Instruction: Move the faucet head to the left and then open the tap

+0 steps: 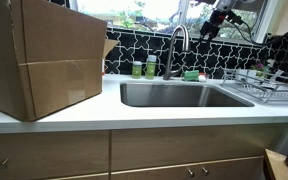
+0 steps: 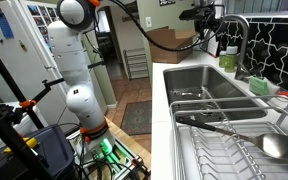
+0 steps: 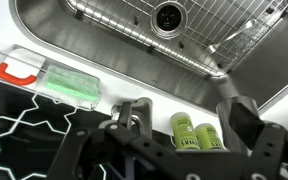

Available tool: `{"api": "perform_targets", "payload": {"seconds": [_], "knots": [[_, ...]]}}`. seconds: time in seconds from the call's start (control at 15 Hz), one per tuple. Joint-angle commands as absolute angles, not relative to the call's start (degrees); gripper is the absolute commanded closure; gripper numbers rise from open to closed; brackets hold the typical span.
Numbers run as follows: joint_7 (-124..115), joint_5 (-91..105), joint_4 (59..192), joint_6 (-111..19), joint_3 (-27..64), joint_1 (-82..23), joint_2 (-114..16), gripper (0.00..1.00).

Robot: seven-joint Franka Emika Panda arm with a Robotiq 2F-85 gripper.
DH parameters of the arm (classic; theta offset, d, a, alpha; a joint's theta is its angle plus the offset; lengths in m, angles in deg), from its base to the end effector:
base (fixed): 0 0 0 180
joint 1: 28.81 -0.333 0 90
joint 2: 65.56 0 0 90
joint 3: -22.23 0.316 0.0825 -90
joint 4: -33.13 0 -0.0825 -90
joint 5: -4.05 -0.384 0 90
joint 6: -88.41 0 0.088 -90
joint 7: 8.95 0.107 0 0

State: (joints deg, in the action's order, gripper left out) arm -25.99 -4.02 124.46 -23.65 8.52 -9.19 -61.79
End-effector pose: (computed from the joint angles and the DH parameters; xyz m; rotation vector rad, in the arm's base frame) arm 0.5155 -0.3223 0.6159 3.0471 -0.4837 0.4998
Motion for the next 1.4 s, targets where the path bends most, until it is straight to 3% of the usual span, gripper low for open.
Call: {"api": "perform_targets", "payload": {"seconds": [0.0,0.67,1.33], "knots": [[-14.20,3.89,135.78,-28.16,8.70,-12.23,-73.35,0.00],[8.10,17.94,146.21,-27.50,14.31,-11.52,-88.30,0.00],[10.91,20.44,145.64,-27.12,15.15,-11.93,-88.58,0.00]]}}
